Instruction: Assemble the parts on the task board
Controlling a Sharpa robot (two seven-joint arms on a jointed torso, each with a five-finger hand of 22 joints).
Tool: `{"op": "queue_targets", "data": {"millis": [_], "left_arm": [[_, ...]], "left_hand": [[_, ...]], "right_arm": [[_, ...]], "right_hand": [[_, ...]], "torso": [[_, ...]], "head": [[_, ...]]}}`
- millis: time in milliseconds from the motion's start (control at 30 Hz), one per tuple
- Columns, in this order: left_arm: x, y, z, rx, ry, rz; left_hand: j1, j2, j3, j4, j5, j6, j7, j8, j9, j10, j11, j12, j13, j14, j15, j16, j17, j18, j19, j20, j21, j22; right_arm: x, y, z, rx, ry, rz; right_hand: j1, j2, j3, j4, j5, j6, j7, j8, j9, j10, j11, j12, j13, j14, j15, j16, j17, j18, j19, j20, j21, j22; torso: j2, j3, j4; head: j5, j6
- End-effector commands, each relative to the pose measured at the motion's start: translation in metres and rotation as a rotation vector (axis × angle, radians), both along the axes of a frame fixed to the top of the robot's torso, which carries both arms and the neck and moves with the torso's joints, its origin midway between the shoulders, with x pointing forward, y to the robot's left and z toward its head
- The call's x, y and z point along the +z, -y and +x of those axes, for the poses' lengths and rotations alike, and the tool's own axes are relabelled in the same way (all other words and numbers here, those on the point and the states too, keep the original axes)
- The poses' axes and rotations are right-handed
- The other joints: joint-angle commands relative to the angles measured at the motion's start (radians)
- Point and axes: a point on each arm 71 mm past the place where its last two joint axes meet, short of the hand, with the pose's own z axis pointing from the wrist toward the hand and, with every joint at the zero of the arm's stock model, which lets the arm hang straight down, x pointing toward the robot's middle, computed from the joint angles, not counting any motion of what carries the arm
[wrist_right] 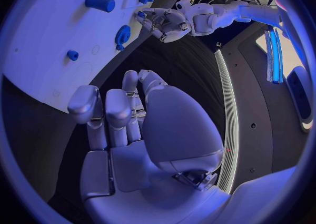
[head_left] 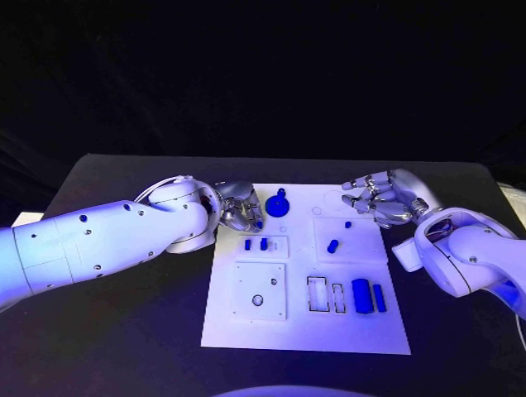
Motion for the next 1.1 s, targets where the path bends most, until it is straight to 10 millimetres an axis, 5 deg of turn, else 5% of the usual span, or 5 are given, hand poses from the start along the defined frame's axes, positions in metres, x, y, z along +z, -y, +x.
{"op": "queue_targets", "data": {"millis": [33,433,800,933,1100], "left_arm": [[-0.002,0.001,-0.001,-0.005,-0.011,0.019],[-0.001,-0.001,-0.001,0.002,-0.003,0.013],[-0.002,-0.012,0.0,0.036,-0.044,-0.056],[0.003,-0.023,0.001,0.093,-0.064,-0.252],[0.014,-0.041,0.004,0.212,-0.116,-0.724]], "left_hand": [[-0.005,-0.01,-0.002,0.0,-0.004,-0.023,0.016,-0.017,-0.009,-0.012,0.012,-0.011,-0.002,0.003,0.015,-0.003,-0.006,-0.004,-0.003,0.01,-0.007,0.003],[-0.002,-0.026,0.005,-0.003,-0.004,-0.107,0.033,-0.042,-0.028,-0.028,0.026,-0.035,-0.002,-0.002,0.029,-0.005,-0.022,-0.002,-0.006,0.025,-0.018,0.0],[0.013,-0.023,0.016,-0.013,-0.003,-0.096,0.036,-0.032,-0.024,-0.032,0.03,-0.042,-0.001,-0.007,0.032,-0.01,-0.038,0.003,-0.015,0.029,-0.039,-0.011],[0.018,-0.022,0.028,-0.02,-0.002,-0.071,0.032,-0.022,-0.021,-0.041,0.03,-0.044,-0.001,-0.047,0.031,-0.063,-0.138,0.023,-0.063,0.031,-0.139,-0.068],[0.019,-0.011,0.068,-0.029,0.011,-0.041,0.033,-0.008,-0.021,-0.035,0.028,-0.031,0.001,-0.142,0.027,-0.217,-0.38,0.066,-0.172,0.026,-0.37,-0.204]], "right_arm": [[0.0,-0.001,-0.001,0.012,0.001,-0.013],[-0.003,0.003,0.0,0.017,-0.021,-0.054],[-0.007,0.019,0.006,0.065,0.044,-0.296],[-0.004,0.019,0.004,0.11,0.117,-0.453],[-0.002,0.015,0.002,0.15,0.174,-0.638]], "right_hand": [[0.001,0.004,0.011,0.002,0.006,-0.002,0.003,0.004,0.001,-0.016,-0.001,-0.016,-0.012,0.002,-0.004,-0.006,-0.001,0.013,-0.001,-0.001,-0.005,0.002],[-0.001,-0.01,0.062,0.013,-0.002,0.009,0.003,0.007,0.002,-0.025,0.001,-0.179,-0.17,0.024,-0.004,0.008,0.02,-0.002,0.055,-0.002,0.046,0.071],[0.051,-0.043,0.167,-0.047,-0.161,0.088,0.004,-0.006,0.006,-0.028,0.02,-0.456,-0.44,0.042,0.011,0.116,0.104,-0.023,0.114,0.009,0.137,0.183],[0.059,-0.053,0.195,-0.073,-0.171,0.106,0.0,-0.012,0.006,-0.024,0.022,-0.49,-0.487,0.041,0.013,0.131,0.113,-0.026,0.117,0.012,0.148,0.197],[0.049,-0.063,0.219,-0.088,-0.186,0.122,-0.004,-0.018,0.007,-0.022,0.023,-0.516,-0.53,0.04,0.014,0.143,0.118,-0.028,0.12,0.014,0.158,0.21]], "torso": [[0.0,0.0002,-0.0004],[0.0,-0.0007,-0.0001],[-0.002,-0.0003,0.0002],[-0.002,-0.001,-0.0014],[-0.003,0.0,-0.0027]], "head": [[-0.001,0.001],[-0.005,0.003],[-0.006,0.013],[-0.009,0.015],[-0.022,0.019]]}}
